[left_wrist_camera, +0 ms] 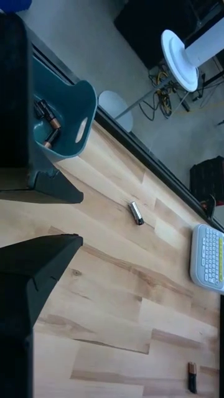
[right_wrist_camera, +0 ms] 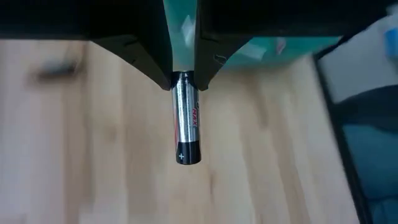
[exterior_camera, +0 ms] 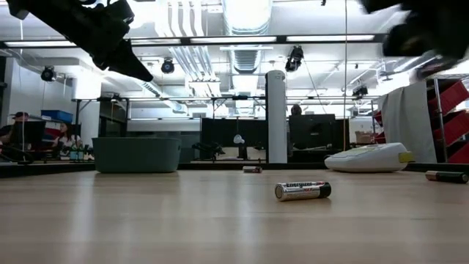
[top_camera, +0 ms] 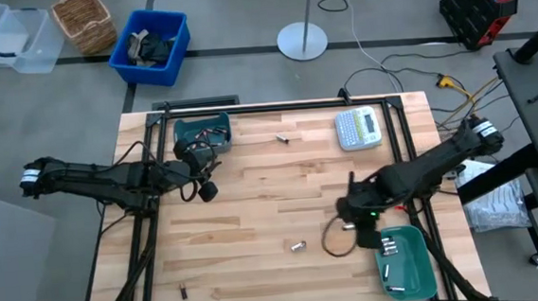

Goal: Sort batteries
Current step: Put the silver battery into the green bin

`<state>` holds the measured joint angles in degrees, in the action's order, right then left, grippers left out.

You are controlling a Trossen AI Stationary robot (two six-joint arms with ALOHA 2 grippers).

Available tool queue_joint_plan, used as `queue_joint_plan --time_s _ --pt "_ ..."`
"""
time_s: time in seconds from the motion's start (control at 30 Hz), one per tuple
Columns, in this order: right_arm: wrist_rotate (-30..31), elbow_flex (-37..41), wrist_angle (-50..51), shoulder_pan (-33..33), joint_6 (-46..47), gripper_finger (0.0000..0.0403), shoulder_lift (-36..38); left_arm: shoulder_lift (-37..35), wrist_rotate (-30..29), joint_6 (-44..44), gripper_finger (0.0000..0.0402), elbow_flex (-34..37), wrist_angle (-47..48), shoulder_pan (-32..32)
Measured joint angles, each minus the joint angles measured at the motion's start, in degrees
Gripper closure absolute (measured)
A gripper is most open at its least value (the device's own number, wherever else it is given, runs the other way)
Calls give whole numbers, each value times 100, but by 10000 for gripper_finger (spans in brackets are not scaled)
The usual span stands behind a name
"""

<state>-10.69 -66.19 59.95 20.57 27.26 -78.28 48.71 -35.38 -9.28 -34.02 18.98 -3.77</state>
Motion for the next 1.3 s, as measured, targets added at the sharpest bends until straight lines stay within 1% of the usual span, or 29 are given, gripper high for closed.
queue_joint_plan --time_s 0.17,0.33,0.47,0.53,0.63,0.73,0.83,0.93,1.07,1.17,1.3 --pt "-583 0 926 579 1543 365 314 0 0 0 331 0 -2 1" --pt "-1052 0 1206 1167 2804 365 404 0 0 -10 331 0 -2 0" --pt "-1316 57 1330 1582 3468 365 321 0 0 -22 331 0 -4 0" --pt "-1561 124 1326 1772 3776 365 236 0 0 -24 331 0 -4 2" --pt "-2132 259 1268 1987 4216 365 96 0 0 -35 331 0 -6 2" --pt "-2635 423 993 2162 4520 365 -66 0 0 -42 331 0 -5 2" --pt "-2864 548 689 2254 4621 365 -240 0 0 -43 331 0 -4 1" --pt "-2873 628 432 2257 4471 365 -433 0 0 -44 331 0 -4 1" --pt "-2881 688 365 2254 4182 365 -723 0 0 -44 331 0 -7 1" --pt "-3020 702 352 2254 3829 365 -962 0 0 -44 331 0 -7 2" --pt "-3036 721 336 2254 3360 365 -1280 0 0 -44 331 0 -7 1"
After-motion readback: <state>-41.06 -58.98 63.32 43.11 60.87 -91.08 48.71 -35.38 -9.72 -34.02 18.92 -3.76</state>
